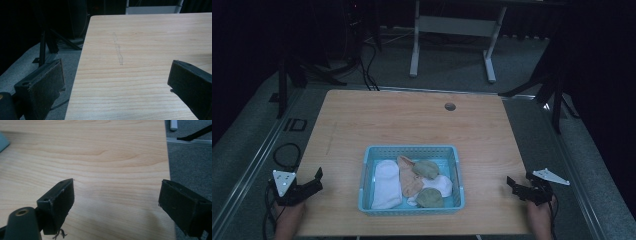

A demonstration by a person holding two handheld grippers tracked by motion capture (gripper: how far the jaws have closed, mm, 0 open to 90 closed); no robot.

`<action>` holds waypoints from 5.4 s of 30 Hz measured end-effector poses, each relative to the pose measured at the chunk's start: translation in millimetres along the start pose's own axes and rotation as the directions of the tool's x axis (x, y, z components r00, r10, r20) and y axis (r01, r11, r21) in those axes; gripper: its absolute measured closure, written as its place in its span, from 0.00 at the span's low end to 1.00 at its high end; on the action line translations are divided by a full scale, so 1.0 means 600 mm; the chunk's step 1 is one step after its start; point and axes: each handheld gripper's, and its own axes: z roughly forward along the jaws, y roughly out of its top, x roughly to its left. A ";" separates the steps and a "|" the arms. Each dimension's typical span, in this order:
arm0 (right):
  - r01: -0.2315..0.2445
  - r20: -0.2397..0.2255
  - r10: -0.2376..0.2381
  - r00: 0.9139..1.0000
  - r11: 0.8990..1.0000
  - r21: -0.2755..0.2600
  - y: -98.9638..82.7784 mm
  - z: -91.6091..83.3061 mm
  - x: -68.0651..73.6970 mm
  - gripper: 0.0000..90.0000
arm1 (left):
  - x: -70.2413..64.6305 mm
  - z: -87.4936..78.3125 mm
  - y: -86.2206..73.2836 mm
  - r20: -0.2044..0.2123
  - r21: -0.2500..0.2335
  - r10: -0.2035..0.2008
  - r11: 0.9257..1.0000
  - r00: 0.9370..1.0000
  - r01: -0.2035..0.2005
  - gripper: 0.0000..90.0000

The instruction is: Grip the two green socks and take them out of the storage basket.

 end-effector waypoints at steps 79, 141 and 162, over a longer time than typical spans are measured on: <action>0.646 -0.567 -0.372 0.735 0.638 0.419 0.129 -0.005 0.119 0.14 | 0.000 0.000 0.000 -0.001 0.003 0.000 1.000 1.000 0.000 0.00; 0.857 -0.750 -0.526 0.401 0.504 0.105 0.250 0.020 0.364 0.20 | 0.000 0.000 0.000 0.008 0.000 0.004 1.000 1.000 -0.004 0.00; 0.887 -0.793 -0.499 0.351 0.448 0.111 0.220 0.072 0.412 0.34 | 0.000 0.000 0.000 0.011 -0.001 0.007 1.000 1.000 -0.007 0.00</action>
